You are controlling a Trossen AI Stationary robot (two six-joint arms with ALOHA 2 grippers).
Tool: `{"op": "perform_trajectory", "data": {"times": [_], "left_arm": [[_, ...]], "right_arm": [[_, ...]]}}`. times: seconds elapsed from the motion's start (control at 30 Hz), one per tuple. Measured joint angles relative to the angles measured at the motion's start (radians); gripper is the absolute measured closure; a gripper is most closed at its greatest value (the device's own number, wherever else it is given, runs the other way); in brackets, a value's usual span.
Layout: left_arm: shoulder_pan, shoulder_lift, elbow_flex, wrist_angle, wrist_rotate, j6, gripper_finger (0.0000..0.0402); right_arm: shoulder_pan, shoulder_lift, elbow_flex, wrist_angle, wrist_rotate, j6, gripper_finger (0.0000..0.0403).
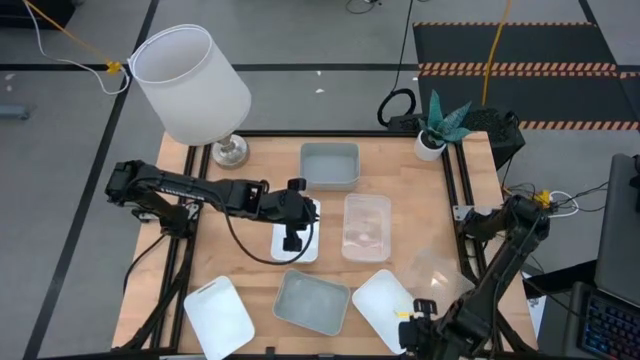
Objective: Stack baskets by color
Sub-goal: Stack the right white bin on top of the top white bin
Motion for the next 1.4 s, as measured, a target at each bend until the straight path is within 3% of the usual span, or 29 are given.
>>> {"op": "perform_trajectory", "data": {"times": [0.67,1.07,1.4], "left_arm": [[-0.003,0.000,0.000,0.000,0.003,-0.015,0.0360],[-0.003,0.000,0.000,0.001,0.003,-0.015,0.0360],[-0.003,0.000,0.000,0.002,0.003,-0.014,0.0360]], "right_arm": [[0.010,0.065,-0.002,0.016,0.051,-0.257,0.0272],[0.001,0.065,-0.116,0.241,0.051,-0.288,0.0276],[-0.002,0.065,-0.132,0.251,0.049,-0.288,0.0362]]}}
